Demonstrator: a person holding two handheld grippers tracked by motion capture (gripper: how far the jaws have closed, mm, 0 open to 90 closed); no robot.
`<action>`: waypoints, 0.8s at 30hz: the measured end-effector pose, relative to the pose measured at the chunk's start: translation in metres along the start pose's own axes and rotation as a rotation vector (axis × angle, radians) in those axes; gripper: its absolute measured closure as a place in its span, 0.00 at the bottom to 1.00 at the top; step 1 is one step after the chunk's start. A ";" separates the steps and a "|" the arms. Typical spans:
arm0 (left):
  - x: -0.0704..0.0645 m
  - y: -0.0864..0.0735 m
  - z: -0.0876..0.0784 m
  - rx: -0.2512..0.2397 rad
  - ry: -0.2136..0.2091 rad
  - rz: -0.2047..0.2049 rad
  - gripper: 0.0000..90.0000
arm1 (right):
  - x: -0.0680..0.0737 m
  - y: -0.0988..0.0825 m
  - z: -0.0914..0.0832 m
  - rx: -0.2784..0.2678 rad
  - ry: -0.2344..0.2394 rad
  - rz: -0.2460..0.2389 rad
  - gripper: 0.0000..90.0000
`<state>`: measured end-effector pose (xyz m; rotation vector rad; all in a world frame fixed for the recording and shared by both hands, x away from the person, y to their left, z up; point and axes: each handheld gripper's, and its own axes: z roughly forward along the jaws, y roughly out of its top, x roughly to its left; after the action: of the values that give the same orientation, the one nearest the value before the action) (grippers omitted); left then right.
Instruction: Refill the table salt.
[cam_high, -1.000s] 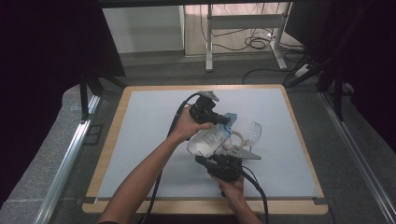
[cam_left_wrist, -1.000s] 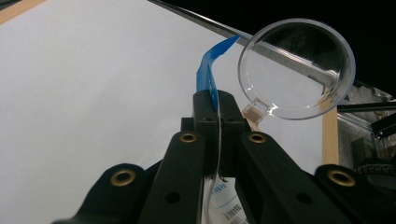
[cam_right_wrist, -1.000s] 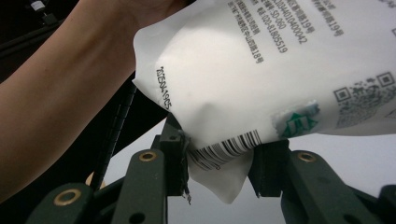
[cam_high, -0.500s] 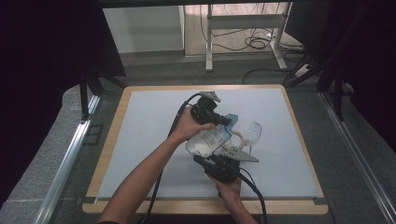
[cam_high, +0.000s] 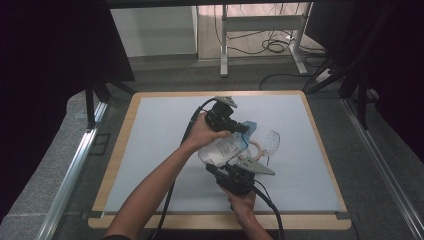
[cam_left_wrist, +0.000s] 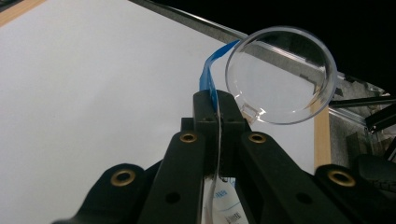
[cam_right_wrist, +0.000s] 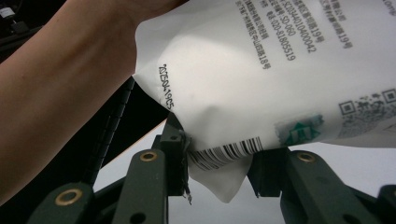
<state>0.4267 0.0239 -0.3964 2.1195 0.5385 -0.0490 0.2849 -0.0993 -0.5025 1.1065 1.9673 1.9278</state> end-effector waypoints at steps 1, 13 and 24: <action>0.000 0.000 0.000 0.001 -0.001 0.001 1.00 | 0.000 0.000 0.000 -0.001 -0.001 0.002 0.71; 0.000 0.001 -0.001 0.004 0.002 0.002 1.00 | 0.001 0.001 0.000 -0.003 0.003 -0.002 0.71; 0.000 0.000 -0.003 0.004 0.002 0.002 1.00 | 0.003 0.000 0.002 -0.004 0.000 -0.002 0.71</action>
<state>0.4263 0.0267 -0.3947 2.1247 0.5375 -0.0465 0.2844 -0.0962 -0.5015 1.1027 1.9632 1.9301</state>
